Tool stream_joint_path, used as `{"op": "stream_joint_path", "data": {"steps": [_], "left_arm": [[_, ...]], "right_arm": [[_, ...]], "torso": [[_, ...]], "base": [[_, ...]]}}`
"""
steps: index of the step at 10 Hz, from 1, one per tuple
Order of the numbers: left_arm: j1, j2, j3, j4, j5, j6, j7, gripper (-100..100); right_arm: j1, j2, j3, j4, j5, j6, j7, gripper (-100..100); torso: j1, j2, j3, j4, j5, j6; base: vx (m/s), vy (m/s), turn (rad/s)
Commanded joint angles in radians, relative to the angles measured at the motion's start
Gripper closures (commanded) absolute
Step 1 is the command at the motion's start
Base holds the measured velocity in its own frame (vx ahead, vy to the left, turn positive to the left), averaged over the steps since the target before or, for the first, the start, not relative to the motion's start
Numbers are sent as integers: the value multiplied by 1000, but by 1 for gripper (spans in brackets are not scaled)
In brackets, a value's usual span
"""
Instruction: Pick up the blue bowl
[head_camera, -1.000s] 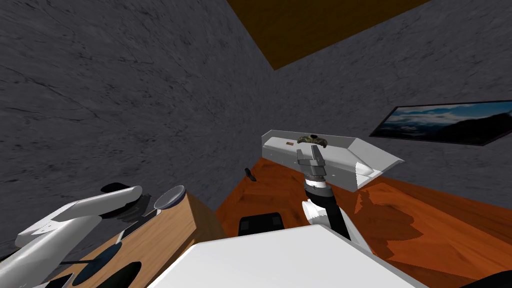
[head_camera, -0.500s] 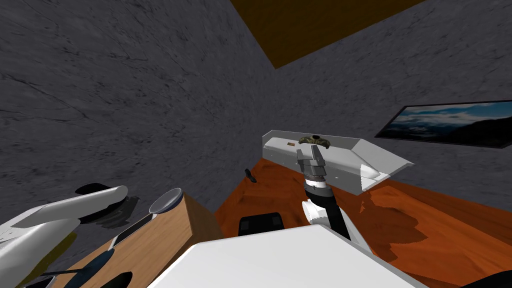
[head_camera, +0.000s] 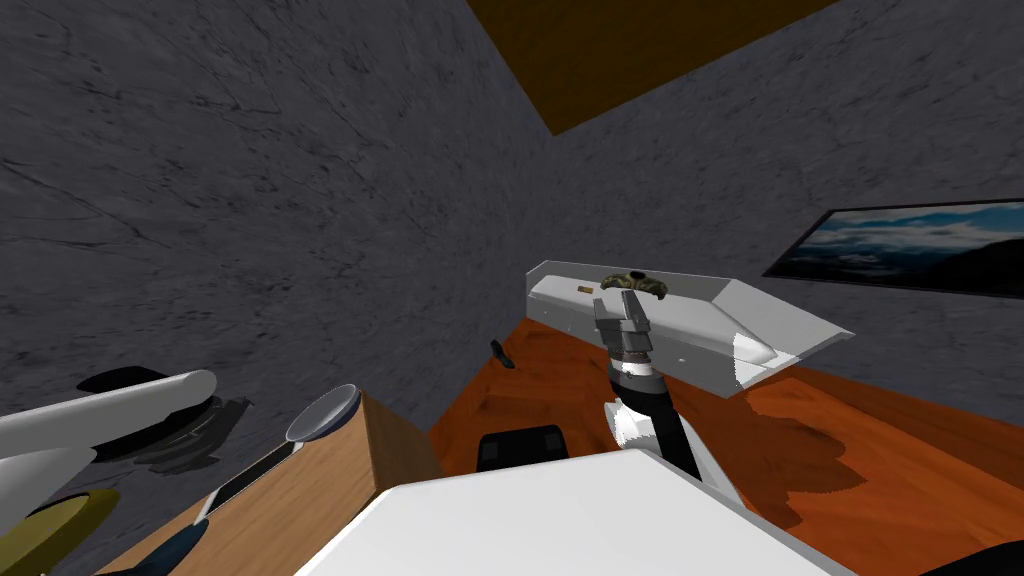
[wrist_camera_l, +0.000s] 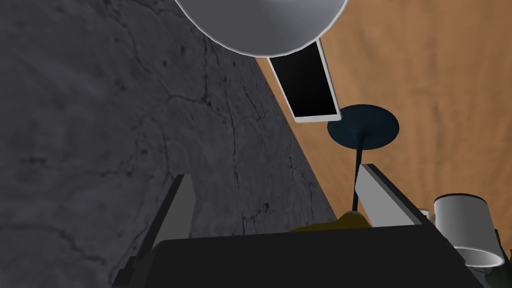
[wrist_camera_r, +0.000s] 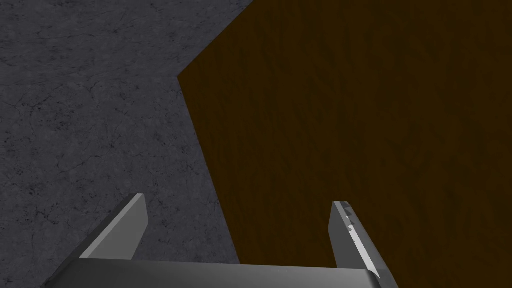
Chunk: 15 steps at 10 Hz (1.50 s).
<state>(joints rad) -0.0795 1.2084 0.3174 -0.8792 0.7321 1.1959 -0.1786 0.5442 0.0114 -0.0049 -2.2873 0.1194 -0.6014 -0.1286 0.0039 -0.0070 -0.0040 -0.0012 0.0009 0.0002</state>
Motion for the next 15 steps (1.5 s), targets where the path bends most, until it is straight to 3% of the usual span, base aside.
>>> {"op": "stream_joint_path", "data": {"steps": [1, 4, 10, 12, 15], "left_arm": [[13, 11, 6, 1, 31, 22, -30, -100], [27, 4, -17, -19, 94, 60, -45, -100], [56, -48, -99, -72, 229, 119, -41, -100], [69, -72, -124, -81, 259, 133, -39, -100], [83, -100, -144, -80, 272, 141, -37, -100]], "right_arm": [[0, 0, 0, 0, 0, 0, 0, 0], [0, 0, 0, 0, 0, 0, 0, 0], [0, 0, 0, 0, 0, 0, 0, 0], [0, 0, 0, 0, 0, 0, 0, 0], [0, 0, 0, 0, 0, 0, 0, 0]], "torso": [[0, 0, 0, 0, 0, 0], [3, 4, 2, 1, 1, 0], [3, 8, 5, 2, 1, 0], [3, 8, 5, 2, 1, 0], [1, 6, 4, 1, 1, -1]], "base": [[45, 43, -36], [-4, 65, -68], [-57, 74, -90], [-43, 64, -80], [-14, 40, -22]]}}
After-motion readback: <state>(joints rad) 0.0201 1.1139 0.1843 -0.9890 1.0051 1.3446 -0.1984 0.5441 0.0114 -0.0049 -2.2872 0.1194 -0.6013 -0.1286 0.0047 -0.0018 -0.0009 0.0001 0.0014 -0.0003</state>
